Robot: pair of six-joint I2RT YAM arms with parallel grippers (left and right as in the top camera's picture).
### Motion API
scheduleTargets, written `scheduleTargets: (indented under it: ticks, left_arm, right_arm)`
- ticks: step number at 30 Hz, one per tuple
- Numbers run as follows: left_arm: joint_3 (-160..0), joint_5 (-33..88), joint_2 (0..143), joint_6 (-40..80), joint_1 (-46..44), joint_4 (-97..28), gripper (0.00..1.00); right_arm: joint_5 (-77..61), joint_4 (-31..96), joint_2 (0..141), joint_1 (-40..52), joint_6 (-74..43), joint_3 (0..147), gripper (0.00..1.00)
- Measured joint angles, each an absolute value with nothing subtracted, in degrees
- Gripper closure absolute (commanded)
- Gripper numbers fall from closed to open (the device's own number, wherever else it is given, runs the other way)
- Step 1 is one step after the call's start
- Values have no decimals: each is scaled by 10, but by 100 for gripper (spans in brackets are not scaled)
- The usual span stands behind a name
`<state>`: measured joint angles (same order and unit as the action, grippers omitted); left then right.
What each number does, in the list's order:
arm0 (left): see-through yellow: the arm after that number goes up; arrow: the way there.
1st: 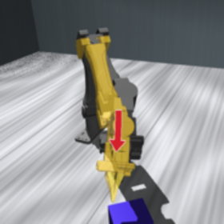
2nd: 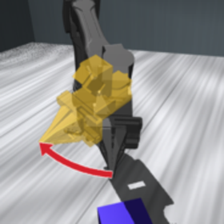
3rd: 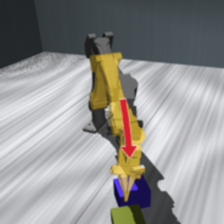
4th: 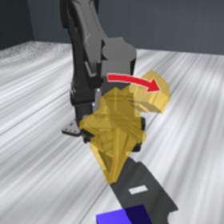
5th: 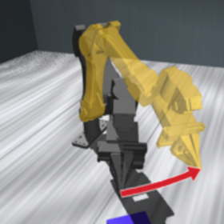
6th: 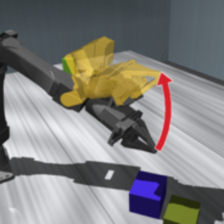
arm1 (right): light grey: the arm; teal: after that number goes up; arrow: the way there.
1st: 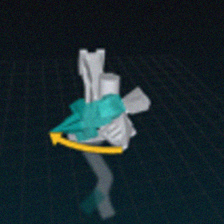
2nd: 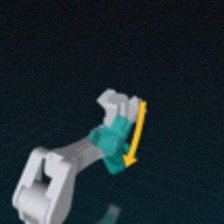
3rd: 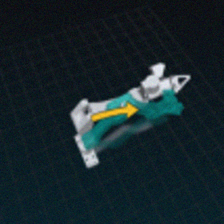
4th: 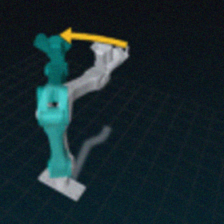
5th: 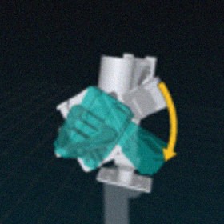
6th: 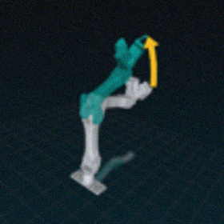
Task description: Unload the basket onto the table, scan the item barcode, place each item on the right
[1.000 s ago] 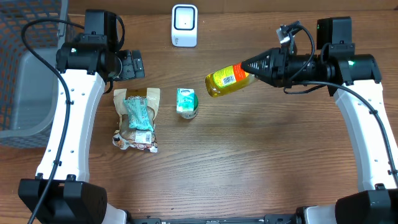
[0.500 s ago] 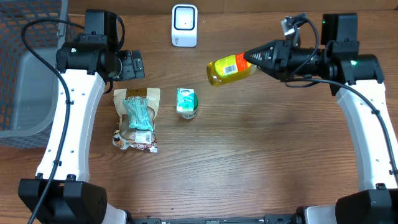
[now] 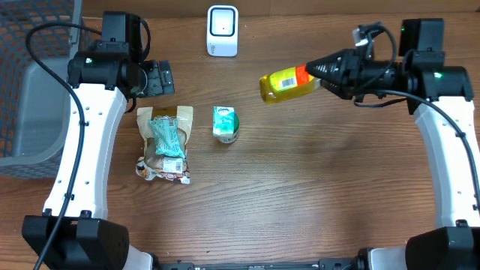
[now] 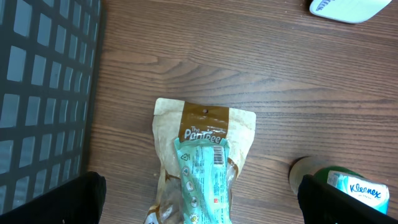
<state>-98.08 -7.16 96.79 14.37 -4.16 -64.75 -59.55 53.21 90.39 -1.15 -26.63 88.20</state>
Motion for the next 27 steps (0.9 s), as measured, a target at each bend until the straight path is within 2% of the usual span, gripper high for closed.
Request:
scheduleTargets:
  ticks: [7, 12, 27]
  left_arm:
    - [-981, -72, 968, 144, -42, -648, 0]
    - [-981, -72, 968, 144, -42, -648, 0]
    - [-981, -72, 968, 144, -42, -648, 0]
  right_arm:
    - [-600, 538, 904, 52, -266, 882, 90]
    - [-657, 540, 904, 91, -264, 882, 90]
    - [-688, 541, 904, 94, -235, 882, 90]
